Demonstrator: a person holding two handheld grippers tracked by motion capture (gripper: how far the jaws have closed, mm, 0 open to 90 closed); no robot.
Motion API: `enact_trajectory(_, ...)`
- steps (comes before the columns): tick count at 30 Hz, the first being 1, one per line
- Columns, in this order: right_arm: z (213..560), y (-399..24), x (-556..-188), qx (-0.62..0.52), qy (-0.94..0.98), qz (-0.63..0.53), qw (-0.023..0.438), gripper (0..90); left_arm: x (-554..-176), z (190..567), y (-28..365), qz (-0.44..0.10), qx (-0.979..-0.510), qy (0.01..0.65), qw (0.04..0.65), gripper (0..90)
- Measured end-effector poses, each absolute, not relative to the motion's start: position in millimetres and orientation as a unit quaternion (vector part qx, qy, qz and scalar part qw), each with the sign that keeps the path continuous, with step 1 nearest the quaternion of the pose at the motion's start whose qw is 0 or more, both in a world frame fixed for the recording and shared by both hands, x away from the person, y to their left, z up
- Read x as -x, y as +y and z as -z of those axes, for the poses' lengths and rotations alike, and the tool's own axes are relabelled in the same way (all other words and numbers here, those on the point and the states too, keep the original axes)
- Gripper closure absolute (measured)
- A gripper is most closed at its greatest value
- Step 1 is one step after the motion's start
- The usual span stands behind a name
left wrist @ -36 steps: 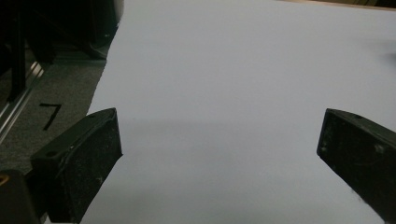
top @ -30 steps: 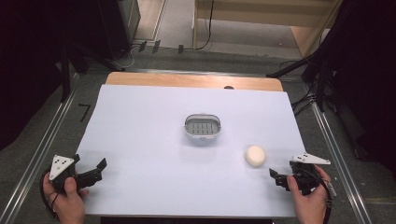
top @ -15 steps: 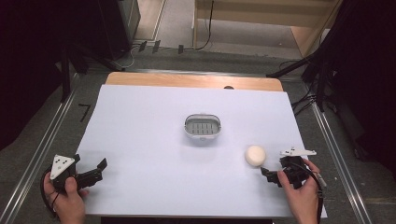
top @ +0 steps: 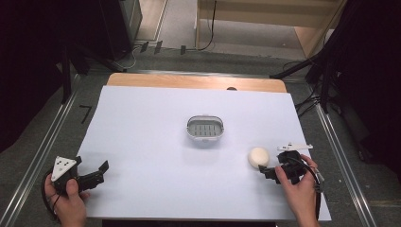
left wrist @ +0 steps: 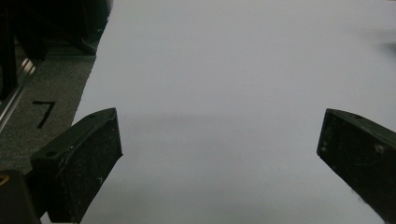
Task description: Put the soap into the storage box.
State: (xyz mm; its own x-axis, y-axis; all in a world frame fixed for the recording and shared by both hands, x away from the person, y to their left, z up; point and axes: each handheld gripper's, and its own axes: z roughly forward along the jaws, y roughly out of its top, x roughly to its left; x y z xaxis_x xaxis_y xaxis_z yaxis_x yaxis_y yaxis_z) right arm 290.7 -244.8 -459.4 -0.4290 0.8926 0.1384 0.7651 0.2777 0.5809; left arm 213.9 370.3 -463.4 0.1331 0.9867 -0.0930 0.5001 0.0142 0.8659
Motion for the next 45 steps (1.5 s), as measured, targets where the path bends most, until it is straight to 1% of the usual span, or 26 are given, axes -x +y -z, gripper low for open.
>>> enact_trajectory(27, 460.2, -215.0, -311.4, -0.512, 0.803, -0.292, 0.086, 14.1, -214.8, 463.6, 369.8, -0.298, -0.637, 0.585, 0.403, 0.3)
enact_trajectory(35, 464.7, -210.2, -315.2, -0.522, 0.798, -0.287, 0.092, 17.1, -215.1, 463.5, 369.5, -0.297, -0.640, 0.586, 0.399, 0.3)
enact_trajectory(37, 466.5, -208.6, -315.9, -0.525, 0.797, -0.283, 0.095, 20.8, -215.1, 463.5, 369.6, -0.297, -0.640, 0.586, 0.399, 0.3)
enact_trajectory(40, 467.2, -208.3, -316.2, -0.529, 0.794, -0.283, 0.100, 23.9, -215.1, 463.5, 369.6, -0.297, -0.640, 0.586, 0.399, 0.3)
enact_trajectory(45, 466.9, -208.4, -315.7, -0.524, 0.795, -0.288, 0.098, 24.5, -215.3, 463.5, 369.6, -0.297, -0.640, 0.586, 0.399, 0.3)
